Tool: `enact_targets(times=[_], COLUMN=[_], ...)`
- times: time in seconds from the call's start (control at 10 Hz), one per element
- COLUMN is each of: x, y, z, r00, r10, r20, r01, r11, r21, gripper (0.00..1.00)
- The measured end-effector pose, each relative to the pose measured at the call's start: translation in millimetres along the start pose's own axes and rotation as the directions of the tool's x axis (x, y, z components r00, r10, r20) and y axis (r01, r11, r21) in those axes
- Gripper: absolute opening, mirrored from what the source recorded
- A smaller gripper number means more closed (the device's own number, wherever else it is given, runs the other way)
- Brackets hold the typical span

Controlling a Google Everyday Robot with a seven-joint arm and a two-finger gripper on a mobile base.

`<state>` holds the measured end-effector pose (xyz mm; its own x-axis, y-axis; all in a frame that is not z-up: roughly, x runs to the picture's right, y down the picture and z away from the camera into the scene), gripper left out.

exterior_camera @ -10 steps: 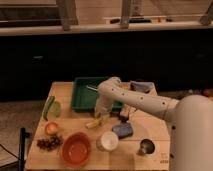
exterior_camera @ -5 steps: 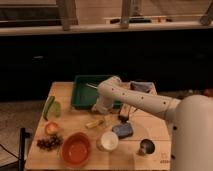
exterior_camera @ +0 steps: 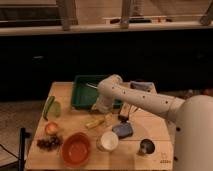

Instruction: Place banana in table surface

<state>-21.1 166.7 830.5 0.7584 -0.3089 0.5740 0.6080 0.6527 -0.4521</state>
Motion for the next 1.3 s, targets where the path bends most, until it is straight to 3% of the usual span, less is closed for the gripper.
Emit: enact_targets(times=[0.5, 1.3], x=[-5.4, -5.2], y=[6.5, 5.1], z=[-27.2, -34.7], r00=[0.999, 0.999], r10=[-0.033, -0.04], r20=[0.006, 0.009], r01=[0.033, 0.04], r11=[0.999, 0.998], r21=[0.031, 0.05], gripper=[0.8, 0.8])
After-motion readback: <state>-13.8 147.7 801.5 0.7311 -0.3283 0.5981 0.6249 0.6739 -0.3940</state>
